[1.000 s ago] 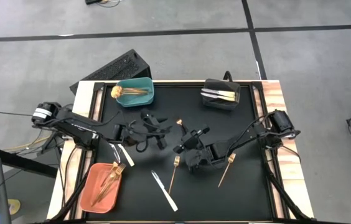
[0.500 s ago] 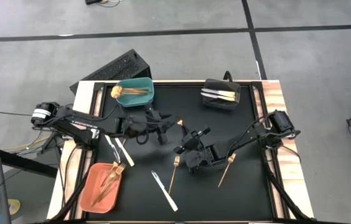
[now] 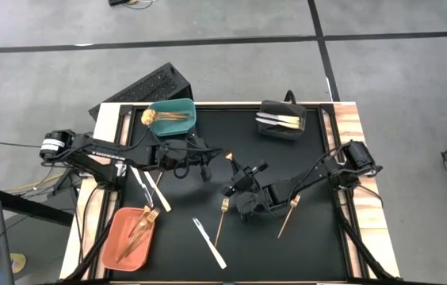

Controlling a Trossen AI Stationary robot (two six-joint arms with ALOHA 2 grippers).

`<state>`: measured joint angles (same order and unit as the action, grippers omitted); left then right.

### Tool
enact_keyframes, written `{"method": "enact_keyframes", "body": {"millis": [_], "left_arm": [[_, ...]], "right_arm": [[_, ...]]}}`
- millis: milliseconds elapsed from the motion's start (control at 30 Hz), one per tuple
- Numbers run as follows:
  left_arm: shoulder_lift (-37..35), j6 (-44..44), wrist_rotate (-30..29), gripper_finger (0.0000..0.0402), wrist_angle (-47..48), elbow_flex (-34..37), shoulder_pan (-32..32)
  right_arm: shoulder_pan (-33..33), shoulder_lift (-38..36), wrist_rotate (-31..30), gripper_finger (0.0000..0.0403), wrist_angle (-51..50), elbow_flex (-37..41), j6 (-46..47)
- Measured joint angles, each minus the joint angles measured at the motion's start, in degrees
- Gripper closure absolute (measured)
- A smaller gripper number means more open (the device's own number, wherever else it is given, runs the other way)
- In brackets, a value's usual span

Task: Sort silverware by color (type)
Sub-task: Put the gold fork into the orange bin

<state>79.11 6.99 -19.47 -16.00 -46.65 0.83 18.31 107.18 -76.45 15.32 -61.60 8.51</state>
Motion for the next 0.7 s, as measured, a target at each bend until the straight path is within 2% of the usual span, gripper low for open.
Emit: {"method": "enact_keyframes", "body": {"millis": [400, 700], "left_arm": [[0.0, 0.9, 0.9, 0.0341, 0.3, 0.0, 0.5], [0.0, 0.6, 0.8, 0.0348, 0.3, 0.0, 0.5]], "right_arm": [[0.0, 0.0, 0.1, 0.0364, 0.3, 0.0, -0.1], [-0.4, 0.0, 0.0, 0.0364, 1.1, 0.0, -2.9]]}}
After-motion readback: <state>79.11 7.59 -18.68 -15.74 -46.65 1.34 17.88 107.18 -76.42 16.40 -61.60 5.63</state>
